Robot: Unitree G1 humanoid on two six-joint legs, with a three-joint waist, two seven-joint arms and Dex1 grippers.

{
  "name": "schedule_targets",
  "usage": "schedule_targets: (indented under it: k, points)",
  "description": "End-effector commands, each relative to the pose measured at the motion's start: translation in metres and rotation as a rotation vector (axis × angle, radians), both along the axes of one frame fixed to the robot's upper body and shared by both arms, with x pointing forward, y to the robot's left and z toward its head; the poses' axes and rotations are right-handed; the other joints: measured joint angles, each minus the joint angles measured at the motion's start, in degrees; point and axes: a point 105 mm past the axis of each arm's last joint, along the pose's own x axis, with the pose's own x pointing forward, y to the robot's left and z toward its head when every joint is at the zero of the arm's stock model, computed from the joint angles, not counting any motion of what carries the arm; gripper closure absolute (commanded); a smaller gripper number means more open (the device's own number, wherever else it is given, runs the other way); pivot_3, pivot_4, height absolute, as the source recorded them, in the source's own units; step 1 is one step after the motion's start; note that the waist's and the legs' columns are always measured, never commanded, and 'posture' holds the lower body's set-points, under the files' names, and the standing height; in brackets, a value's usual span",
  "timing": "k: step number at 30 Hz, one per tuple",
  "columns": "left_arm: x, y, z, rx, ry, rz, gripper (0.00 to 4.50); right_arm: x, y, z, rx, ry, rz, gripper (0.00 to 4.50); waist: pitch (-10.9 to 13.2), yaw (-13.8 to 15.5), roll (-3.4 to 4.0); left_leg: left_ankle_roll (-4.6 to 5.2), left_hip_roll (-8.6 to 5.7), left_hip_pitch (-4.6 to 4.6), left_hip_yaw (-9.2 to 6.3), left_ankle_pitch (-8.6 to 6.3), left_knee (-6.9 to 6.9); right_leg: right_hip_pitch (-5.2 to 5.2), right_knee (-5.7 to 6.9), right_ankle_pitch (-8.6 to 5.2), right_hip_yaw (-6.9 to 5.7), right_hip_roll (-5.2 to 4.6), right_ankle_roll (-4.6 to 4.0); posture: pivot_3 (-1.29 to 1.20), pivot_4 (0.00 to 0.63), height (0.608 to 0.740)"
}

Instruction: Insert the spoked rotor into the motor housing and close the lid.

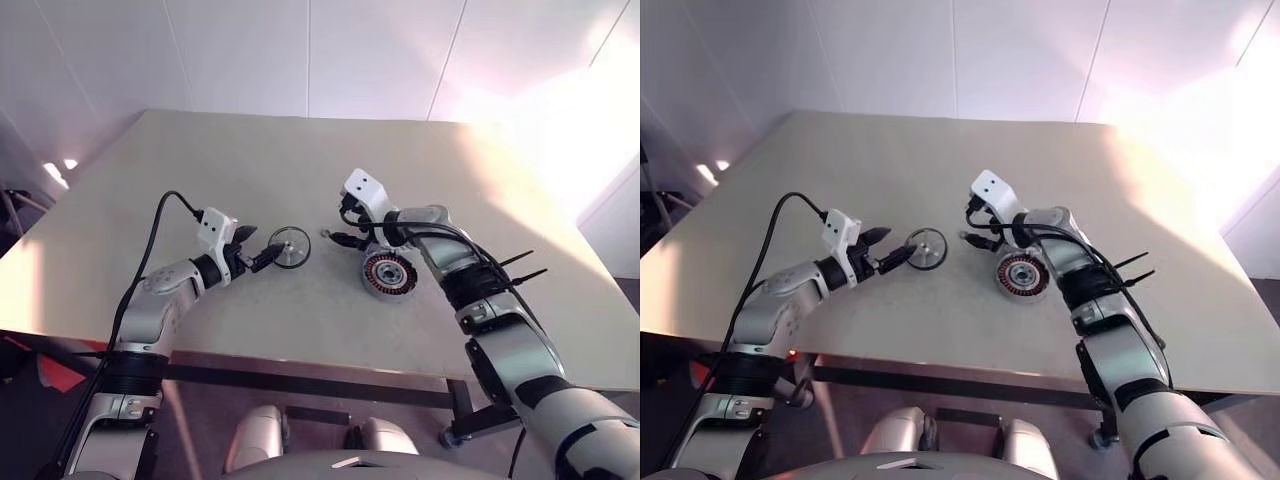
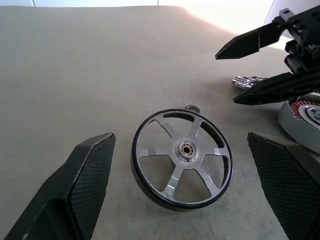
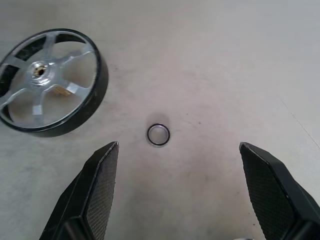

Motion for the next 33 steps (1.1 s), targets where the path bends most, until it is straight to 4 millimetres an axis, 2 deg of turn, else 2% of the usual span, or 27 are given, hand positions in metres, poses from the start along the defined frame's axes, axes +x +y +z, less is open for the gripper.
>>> schedule_targets:
  k: [1, 11, 27, 32, 33]
  points:
    - [0.000, -0.001, 0.013, 0.004, -0.051, -0.012, 0.00, 0.011, 0.008, 0.013, 0.025, -0.058, -0.006, 0.15, 0.0, -0.1, 0.00, 0.00, 0.00, 0.00, 0.00, 0.00, 0.00, -0.01, 0.00, 0.00, 0.00, 0.00, 0.00, 0.00, 0.000, 0.740]
    - [0.000, 0.000, 0.013, 0.008, -0.050, -0.010, 0.00, 0.013, 0.024, -0.015, 0.033, 0.003, -0.042, 0.15, 0.0, -1.0, 0.04, 0.04, 0.00, -0.05, 0.00, -0.03, 0.00, -0.10, 0.11, 0.00, 0.00, 0.00, -0.01, 0.00, 0.000, 0.740]
    - [-0.003, 0.000, 0.010, 0.015, -0.039, -0.015, 0.00, 0.019, 0.034, -0.012, 0.119, 0.033, -0.097, 0.15, 0.0, -1.1, 0.07, 0.02, 0.02, -0.14, 0.01, -0.02, 0.00, -0.25, 0.21, -0.01, 0.01, 0.01, -0.10, 0.00, 0.000, 0.740]
    - [-0.003, 0.000, 0.010, 0.018, -0.039, -0.013, 0.00, 0.016, 0.035, -0.021, 0.122, 0.076, -0.120, 0.15, 0.0, -1.1, 0.07, 0.03, 0.02, -0.19, 0.01, -0.02, 0.00, -0.29, 0.21, -0.01, 0.00, 0.01, -0.10, 0.00, 0.000, 0.740]
    - [-0.003, 0.000, 0.010, 0.019, -0.039, -0.012, 0.00, 0.016, 0.034, -0.023, 0.120, 0.085, -0.127, 0.33, 0.0, -1.1, 0.08, 0.02, 0.02, -0.19, 0.01, -0.02, 0.00, -0.29, 0.21, -0.01, 0.00, 0.01, -0.10, 0.00, 0.000, 0.740]
